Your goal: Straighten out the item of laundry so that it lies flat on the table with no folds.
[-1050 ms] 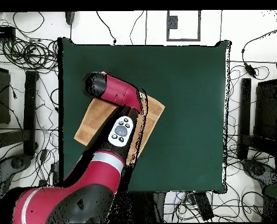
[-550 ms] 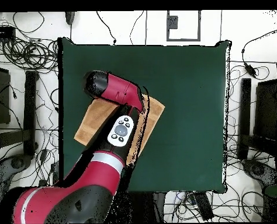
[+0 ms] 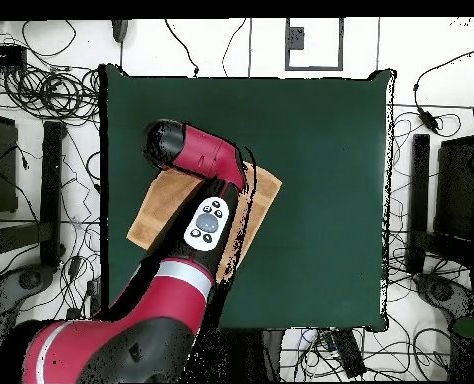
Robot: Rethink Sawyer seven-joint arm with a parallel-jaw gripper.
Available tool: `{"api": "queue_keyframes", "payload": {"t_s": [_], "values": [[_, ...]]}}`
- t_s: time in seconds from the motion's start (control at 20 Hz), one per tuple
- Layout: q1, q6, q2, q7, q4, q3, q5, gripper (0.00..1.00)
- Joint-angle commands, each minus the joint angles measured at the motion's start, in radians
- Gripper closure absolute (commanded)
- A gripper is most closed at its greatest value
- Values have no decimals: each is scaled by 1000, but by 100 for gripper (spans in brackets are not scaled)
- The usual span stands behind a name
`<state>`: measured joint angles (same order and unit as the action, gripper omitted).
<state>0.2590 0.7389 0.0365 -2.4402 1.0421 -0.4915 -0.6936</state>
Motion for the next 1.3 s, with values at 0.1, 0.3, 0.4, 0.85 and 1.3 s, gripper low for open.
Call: {"api": "queue_keyframes", "payload": {"t_s": [0.1, 0.3, 0.4, 0.85, 1.3], "values": [[-28, -8, 76, -135, 167, 133, 3, 0], [-25, 43, 128, -111, 231, 119, 27, 0], [-35, 41, 149, -86, 259, 129, 32, 0], [-81, 16, 171, -44, 306, 174, 68, 0], [-41, 6, 188, -113, 324, 147, 92, 0]]}}
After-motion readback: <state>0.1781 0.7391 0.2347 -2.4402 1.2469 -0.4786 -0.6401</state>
